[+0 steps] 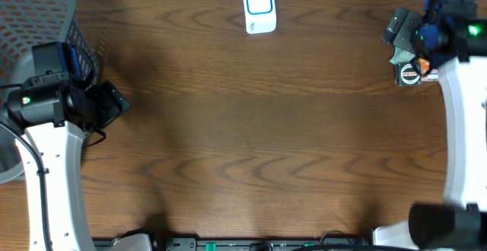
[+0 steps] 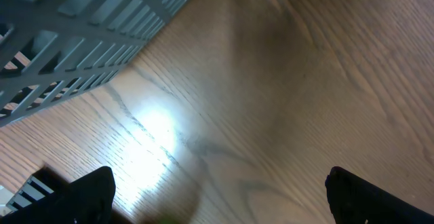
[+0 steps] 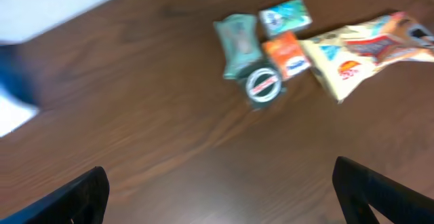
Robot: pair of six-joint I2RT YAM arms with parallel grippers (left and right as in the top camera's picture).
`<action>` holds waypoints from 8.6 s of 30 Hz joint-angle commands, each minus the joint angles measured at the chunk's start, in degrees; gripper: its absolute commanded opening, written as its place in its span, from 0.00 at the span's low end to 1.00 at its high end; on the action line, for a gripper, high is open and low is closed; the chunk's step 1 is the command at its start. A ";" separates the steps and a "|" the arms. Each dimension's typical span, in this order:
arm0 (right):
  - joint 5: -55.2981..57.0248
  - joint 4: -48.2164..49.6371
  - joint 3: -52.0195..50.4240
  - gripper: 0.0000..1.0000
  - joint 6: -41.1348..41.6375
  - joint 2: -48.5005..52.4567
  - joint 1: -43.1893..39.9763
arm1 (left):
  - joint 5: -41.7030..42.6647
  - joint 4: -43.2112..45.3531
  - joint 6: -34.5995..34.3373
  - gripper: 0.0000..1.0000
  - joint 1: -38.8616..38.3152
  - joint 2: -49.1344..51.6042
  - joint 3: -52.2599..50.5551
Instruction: Scan the item barcode
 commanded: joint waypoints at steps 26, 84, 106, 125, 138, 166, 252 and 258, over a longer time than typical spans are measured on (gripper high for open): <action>-1.81 -3.45 -40.15 0.99 1.09 -34.32 9.31 | -0.92 -0.28 -0.33 0.98 0.17 -0.24 0.00; -16.90 32.83 -75.52 0.99 -15.45 -72.83 2.40 | -0.92 -0.28 -0.33 0.98 0.17 -0.24 0.00; -16.61 51.84 -96.50 0.99 -20.22 -93.26 8.00 | -0.92 -0.28 -0.33 0.97 0.17 -0.24 0.00; -14.38 66.14 -105.50 0.99 -19.93 -93.29 5.92 | -0.92 -0.28 -0.33 0.98 0.17 -0.24 0.00; -13.57 62.14 -105.50 0.99 -20.57 -92.45 4.15 | -0.92 -0.28 -0.33 0.98 0.17 -0.24 0.00; -12.74 62.03 -105.50 0.99 -22.01 -93.31 1.60 | -0.94 -0.28 -0.33 0.97 0.17 -0.24 0.00; -12.76 62.03 -105.50 0.99 -23.56 -93.31 2.91 | -0.92 -0.28 -0.33 0.98 0.17 -0.24 0.00; -12.76 62.03 -105.50 0.99 -23.54 -93.31 2.99 | -0.92 -0.28 -0.33 0.98 0.17 -0.24 0.00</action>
